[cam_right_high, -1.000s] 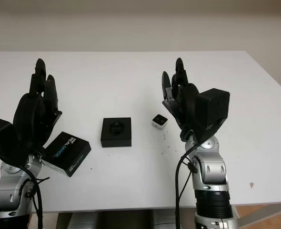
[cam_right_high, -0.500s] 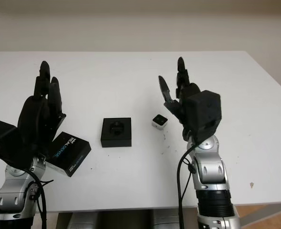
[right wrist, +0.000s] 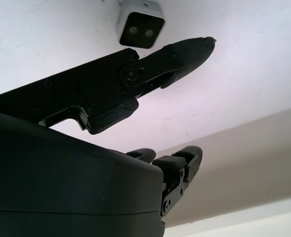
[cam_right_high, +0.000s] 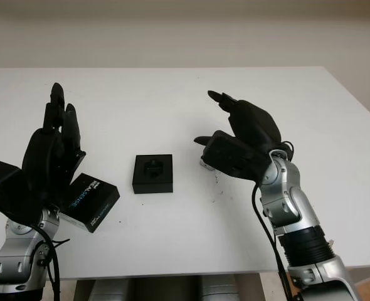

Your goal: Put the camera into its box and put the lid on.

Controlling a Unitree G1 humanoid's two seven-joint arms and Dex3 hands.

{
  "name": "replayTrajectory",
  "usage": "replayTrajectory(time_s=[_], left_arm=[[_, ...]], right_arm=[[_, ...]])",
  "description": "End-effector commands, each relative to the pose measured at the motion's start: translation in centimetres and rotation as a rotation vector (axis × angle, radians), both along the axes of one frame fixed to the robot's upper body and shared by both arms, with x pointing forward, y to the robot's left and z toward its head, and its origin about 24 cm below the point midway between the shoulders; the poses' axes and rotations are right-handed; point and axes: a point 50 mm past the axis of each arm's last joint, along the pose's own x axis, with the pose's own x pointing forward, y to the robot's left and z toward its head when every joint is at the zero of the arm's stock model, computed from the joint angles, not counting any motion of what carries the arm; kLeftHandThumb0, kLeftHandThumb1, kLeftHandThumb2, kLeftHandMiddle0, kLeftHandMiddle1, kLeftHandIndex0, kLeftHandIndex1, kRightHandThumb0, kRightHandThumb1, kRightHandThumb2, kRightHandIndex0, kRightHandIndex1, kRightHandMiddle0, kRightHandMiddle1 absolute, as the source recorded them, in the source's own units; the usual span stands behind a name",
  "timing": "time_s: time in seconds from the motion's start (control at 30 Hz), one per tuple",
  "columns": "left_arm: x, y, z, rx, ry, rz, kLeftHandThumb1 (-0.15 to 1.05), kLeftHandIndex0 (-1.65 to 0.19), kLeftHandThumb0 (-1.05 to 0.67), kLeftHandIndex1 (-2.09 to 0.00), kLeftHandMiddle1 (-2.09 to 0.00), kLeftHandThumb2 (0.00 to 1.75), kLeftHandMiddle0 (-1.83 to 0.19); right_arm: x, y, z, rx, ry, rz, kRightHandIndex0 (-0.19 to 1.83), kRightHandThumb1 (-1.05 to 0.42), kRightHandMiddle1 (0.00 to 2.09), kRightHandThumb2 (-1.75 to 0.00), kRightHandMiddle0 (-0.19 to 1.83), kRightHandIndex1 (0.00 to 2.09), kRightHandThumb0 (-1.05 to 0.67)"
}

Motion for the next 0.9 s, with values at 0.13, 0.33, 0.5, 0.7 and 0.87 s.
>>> replayTrajectory(time_s=[0.13,0.33,0.5,0.7,0.87], left_arm=[[0.0,-0.2,0.7,0.009,-0.008,-0.021,1.05,0.19,-0.81,0.00,0.00,0.66,0.19],[0.3,-0.2,0.8,0.011,0.000,-0.041,1.05,0.19,-0.81,0.00,0.00,0.66,0.19],[0.6,-0.2,0.8,0.001,0.008,-0.049,1.05,0.19,-0.81,0.00,0.00,0.65,0.19],[0.9,-0.2,0.8,-0.014,0.015,-0.049,1.05,0.19,-0.82,0.00,0.00,0.65,0.19],[0.9,-0.1,0.7,-0.012,0.015,-0.053,1.05,0.19,-0.81,0.00,0.00,0.64,0.19]], right_arm=[[-0.1,1.1,1.9,-0.102,-0.003,-0.017,0.38,-0.93,0.20,-0.06,0.45,0.20,-0.81],[0.1,2.1,3.2,-0.234,0.019,-0.065,0.14,-0.93,1.21,-0.05,-0.01,0.77,-0.77],[0.1,3.0,3.6,-0.315,-0.005,-0.092,-0.06,-0.92,1.21,-0.05,0.06,1.27,-0.79],[0.0,4.0,3.1,-0.357,0.013,-0.114,-0.19,-0.94,0.62,-0.05,0.18,1.70,-0.83],[0.3,4.7,2.1,-0.403,0.025,-0.123,-0.14,-0.95,0.59,-0.05,0.23,1.46,-0.85]])
